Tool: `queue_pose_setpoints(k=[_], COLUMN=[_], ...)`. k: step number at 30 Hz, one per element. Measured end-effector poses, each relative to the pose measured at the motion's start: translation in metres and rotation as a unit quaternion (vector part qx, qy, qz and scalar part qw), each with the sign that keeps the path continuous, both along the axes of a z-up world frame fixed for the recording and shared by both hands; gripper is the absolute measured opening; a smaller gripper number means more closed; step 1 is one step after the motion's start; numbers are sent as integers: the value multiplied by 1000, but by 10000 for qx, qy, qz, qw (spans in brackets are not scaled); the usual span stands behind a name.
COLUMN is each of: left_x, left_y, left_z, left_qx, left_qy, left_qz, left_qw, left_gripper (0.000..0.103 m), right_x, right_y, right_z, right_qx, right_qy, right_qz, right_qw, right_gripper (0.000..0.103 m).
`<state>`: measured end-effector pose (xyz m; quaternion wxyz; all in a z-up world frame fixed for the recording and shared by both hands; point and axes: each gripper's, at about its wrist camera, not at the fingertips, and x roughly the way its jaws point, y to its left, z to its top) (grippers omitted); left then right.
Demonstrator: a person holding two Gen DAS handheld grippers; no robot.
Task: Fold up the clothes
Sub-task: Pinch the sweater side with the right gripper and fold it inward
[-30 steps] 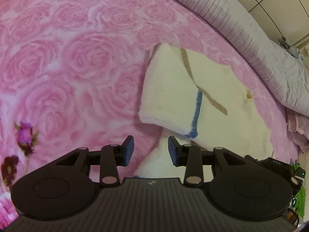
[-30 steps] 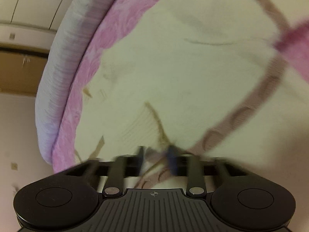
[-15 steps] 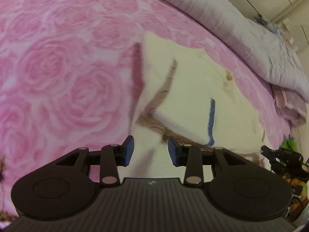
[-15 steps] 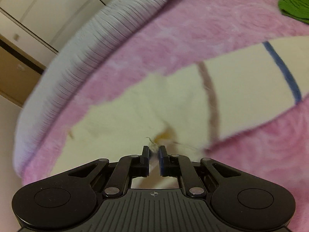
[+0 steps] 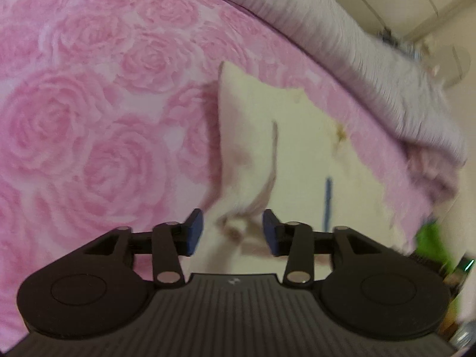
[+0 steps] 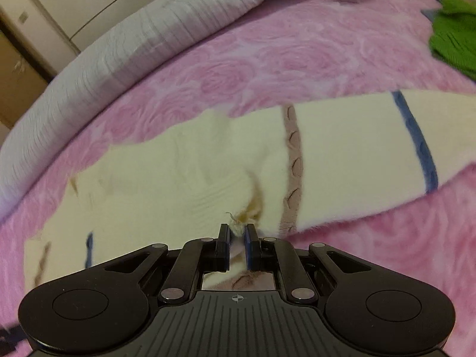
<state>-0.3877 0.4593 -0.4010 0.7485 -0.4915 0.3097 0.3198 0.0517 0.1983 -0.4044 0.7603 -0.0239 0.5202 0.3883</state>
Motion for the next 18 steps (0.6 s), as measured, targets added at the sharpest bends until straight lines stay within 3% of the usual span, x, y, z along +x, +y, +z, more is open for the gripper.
queue_pose_setpoints(k=[4, 5, 6, 7, 9, 11, 15, 18], left_x=[21, 26, 29, 30, 33, 25, 9, 22], left_y=[18, 22, 24, 25, 25, 23, 29, 23], left_z=[-12, -17, -18, -18, -12, -5, -32, -30], left_qx=[-43, -83, -95, -95, 120, 534, 243, 547], left_qy=[120, 158, 86, -33, -100, 202, 761, 969], left_qz=[-212, -261, -318, -380, -594, -726, -459, -760], left_qw=[9997, 9995, 9994, 9992, 9981, 9957, 9957, 9909], left_gripper=[46, 42, 27, 19, 15, 15, 19, 20], right_x=[-1, -1, -2, -2, -4, -11, -26, -34], right_y=[-1, -2, -4, -4, -6, -9, -4, -3], right_z=[-2, -1, 0, 1, 7, 14, -8, -8], right_qx=[37, 29, 15, -8, 29, 132, -244, -114], right_qy=[172, 179, 180, 186, 199, 193, 192, -176], right_qz=[-151, -147, -136, -126, -79, 41, 320, 212], right_qw=[9997, 9997, 9997, 9997, 9998, 9997, 9990, 9996], right_gripper=[9, 9, 9, 9, 9, 8, 8, 8])
